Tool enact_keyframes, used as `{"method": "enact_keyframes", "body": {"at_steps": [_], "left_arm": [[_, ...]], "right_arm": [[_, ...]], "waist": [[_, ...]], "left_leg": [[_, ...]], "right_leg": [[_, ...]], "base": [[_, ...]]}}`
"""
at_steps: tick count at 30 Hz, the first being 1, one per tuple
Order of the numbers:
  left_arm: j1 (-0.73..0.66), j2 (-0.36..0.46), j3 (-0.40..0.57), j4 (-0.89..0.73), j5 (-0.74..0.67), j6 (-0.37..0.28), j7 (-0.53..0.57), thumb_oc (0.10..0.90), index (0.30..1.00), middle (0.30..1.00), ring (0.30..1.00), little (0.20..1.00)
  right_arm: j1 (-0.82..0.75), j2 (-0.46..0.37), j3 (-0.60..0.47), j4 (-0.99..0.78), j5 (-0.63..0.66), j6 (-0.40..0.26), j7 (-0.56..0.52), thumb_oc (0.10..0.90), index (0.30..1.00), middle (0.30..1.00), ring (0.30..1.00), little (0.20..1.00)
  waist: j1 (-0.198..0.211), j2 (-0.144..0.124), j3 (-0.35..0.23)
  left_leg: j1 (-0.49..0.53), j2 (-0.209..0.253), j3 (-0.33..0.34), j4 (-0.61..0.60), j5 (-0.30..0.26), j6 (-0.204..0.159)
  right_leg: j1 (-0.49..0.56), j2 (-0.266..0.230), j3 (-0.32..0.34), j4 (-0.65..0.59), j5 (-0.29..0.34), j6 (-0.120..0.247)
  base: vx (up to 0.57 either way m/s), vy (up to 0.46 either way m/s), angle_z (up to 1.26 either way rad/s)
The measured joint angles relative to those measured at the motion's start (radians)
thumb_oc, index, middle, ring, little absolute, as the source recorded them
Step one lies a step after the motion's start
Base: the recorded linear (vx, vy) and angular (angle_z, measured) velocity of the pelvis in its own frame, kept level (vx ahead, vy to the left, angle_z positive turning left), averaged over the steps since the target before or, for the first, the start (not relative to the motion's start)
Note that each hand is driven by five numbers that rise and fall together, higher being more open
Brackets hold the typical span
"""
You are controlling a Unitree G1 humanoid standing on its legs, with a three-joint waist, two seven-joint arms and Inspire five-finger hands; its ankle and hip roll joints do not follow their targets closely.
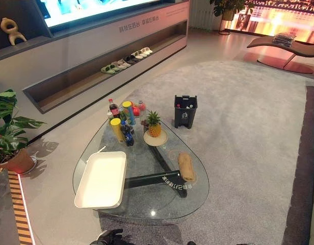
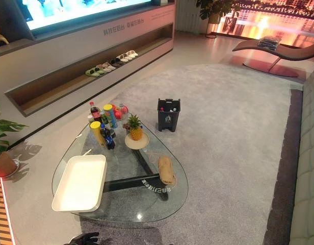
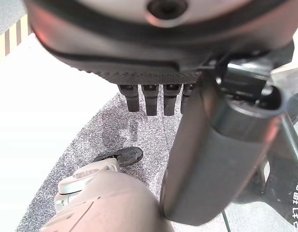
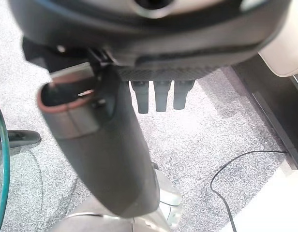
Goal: Wipe the table with a cloth and put it in the basket.
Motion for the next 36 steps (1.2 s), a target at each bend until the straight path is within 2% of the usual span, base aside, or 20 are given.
{"method": "enact_keyframes", "body": {"at_steps": [9, 14, 16, 18, 19, 20, 23, 24, 26, 30, 32, 36], "left_arm": [[0.002, 0.000, 0.001, 0.000, -0.002, 0.001, 0.020, 0.800, 0.900, 0.900, 0.900, 0.900], [0.007, 0.000, 0.003, 0.000, -0.022, -0.005, 0.026, 0.800, 0.900, 0.900, 0.900, 0.900], [-0.001, 0.001, 0.001, -0.005, -0.070, -0.024, 0.041, 0.800, 0.900, 0.900, 0.900, 0.900], [-0.034, 0.005, -0.008, -0.016, -0.116, -0.032, 0.052, 0.800, 0.900, 0.900, 0.900, 0.900], [-0.037, 0.006, -0.009, -0.020, -0.133, -0.038, 0.057, 0.800, 0.900, 0.900, 0.900, 0.900], [-0.055, 0.006, -0.001, -0.025, -0.167, -0.058, 0.070, 0.800, 0.900, 0.900, 0.900, 0.900], [-0.137, 0.005, 0.006, -0.032, -0.216, -0.065, 0.084, 0.800, 0.900, 0.900, 0.900, 0.900], [-0.153, 0.015, 0.002, -0.061, -0.291, -0.099, 0.085, 0.800, 0.900, 0.900, 0.900, 0.900], [-0.220, 0.018, 0.009, -0.090, -0.371, -0.137, 0.086, 0.800, 0.900, 0.900, 0.900, 0.900], [-0.318, 0.027, 0.009, -0.142, -0.502, -0.202, 0.079, 0.800, 0.900, 0.900, 0.900, 0.900], [-0.351, 0.027, 0.010, -0.146, -0.536, -0.204, 0.079, 0.800, 0.900, 0.900, 0.900, 0.900], [-0.359, 0.039, 0.009, -0.147, -0.549, -0.202, 0.078, 0.800, 0.900, 0.900, 0.900, 0.900]], "right_arm": [[0.002, -0.002, -0.002, 0.002, 0.000, 0.017, 0.003, 0.800, 0.900, 0.900, 0.900, 0.900], [0.008, -0.008, -0.004, 0.002, -0.001, 0.017, 0.006, 0.800, 0.900, 0.900, 0.900, 0.900], [0.004, -0.022, 0.000, -0.001, -0.001, -0.006, 0.005, 0.800, 0.900, 0.900, 0.900, 0.900], [-0.024, -0.033, 0.007, -0.006, 0.000, -0.012, 0.001, 0.800, 0.900, 0.900, 0.900, 0.900], [-0.031, -0.035, 0.011, -0.007, 0.000, -0.016, -0.001, 0.800, 0.900, 0.900, 0.900, 0.900], [-0.051, -0.040, 0.017, -0.013, 0.001, -0.020, -0.005, 0.800, 0.900, 0.900, 0.900, 0.900], [-0.117, -0.050, 0.021, -0.027, 0.001, -0.026, -0.019, 0.800, 0.900, 0.900, 0.900, 0.900], [-0.145, -0.051, 0.046, -0.021, 0.002, -0.030, -0.032, 0.800, 0.900, 0.900, 0.900, 0.900], [-0.204, -0.059, 0.045, -0.024, 0.005, -0.030, -0.052, 0.800, 0.900, 0.900, 0.900, 0.900], [-0.296, -0.063, 0.043, -0.029, 0.045, -0.041, -0.097, 0.800, 0.900, 0.900, 0.900, 0.900], [-0.330, -0.062, 0.044, -0.032, 0.054, -0.047, -0.109, 0.800, 0.900, 0.900, 0.900, 0.900], [-0.370, -0.065, 0.044, -0.039, 0.088, -0.049, -0.134, 0.800, 0.900, 0.900, 0.900, 0.900]], "waist": [[-0.001, 0.002, 0.002], [-0.003, 0.012, 0.014], [-0.006, 0.019, 0.020], [-0.012, 0.022, 0.073], [-0.009, 0.028, 0.072], [-0.008, 0.033, 0.096], [-0.013, 0.039, 0.205], [-0.016, 0.038, 0.217], [-0.014, 0.043, 0.294], [-0.011, 0.044, 0.411], [-0.011, 0.044, 0.444], [-0.007, 0.044, 0.448]], "left_leg": [[-0.006, 0.001, 0.000, -0.001, -0.001, -0.002], [-0.021, 0.000, 0.000, 0.000, 0.001, -0.001], [-0.081, -0.004, 0.002, 0.001, 0.010, -0.005], [-0.125, -0.008, 0.001, 0.006, 0.030, -0.004], [-0.146, -0.006, 0.002, 0.009, 0.029, -0.004], [-0.186, -0.008, 0.006, 0.005, 0.041, -0.005], [-0.228, -0.010, 0.009, 0.005, 0.064, -0.003], [-0.290, -0.014, 0.010, 0.023, 0.065, -0.005], [-0.328, -0.020, 0.010, 0.003, 0.097, -0.007], [-0.401, -0.022, 0.004, 0.009, 0.120, -0.013], [-0.441, -0.022, 0.004, 0.023, 0.121, -0.014], [-0.545, -0.021, 0.002, 0.117, 0.098, -0.023]], "right_leg": [[-0.011, 0.000, 0.000, 0.000, -0.004, -0.003], [-0.022, 0.000, 0.001, 0.000, 0.001, 0.000], [-0.089, -0.002, 0.007, 0.000, 0.011, -0.001], [-0.132, -0.003, 0.012, 0.004, 0.035, 0.002], [-0.150, -0.004, 0.020, 0.003, 0.034, 0.003], [-0.192, -0.003, 0.024, 0.006, 0.048, 0.001], [-0.239, -0.001, 0.023, 0.008, 0.076, 0.000], [-0.291, -0.001, 0.026, 0.010, 0.080, 0.003], [-0.335, -0.001, 0.025, 0.008, 0.102, 0.001], [-0.407, -0.002, 0.025, 0.011, 0.127, -0.002], [-0.444, -0.002, 0.025, 0.022, 0.129, -0.004], [-0.562, -0.002, 0.024, 0.146, 0.083, -0.007]], "base": [[0.01, 0.001, 0.00], [-0.04, 0.010, 0.00], [-0.24, 0.034, -0.05], [-0.29, 0.045, 0.01], [-0.10, 0.018, -0.11], [-0.04, 0.008, -0.13], [-0.21, 0.008, -0.05], [-0.13, 0.015, -0.03], [-0.14, 0.022, 0.02], [-0.12, 0.005, 0.01], [-0.10, -0.034, 0.00], [-0.07, -0.047, 0.03]]}}
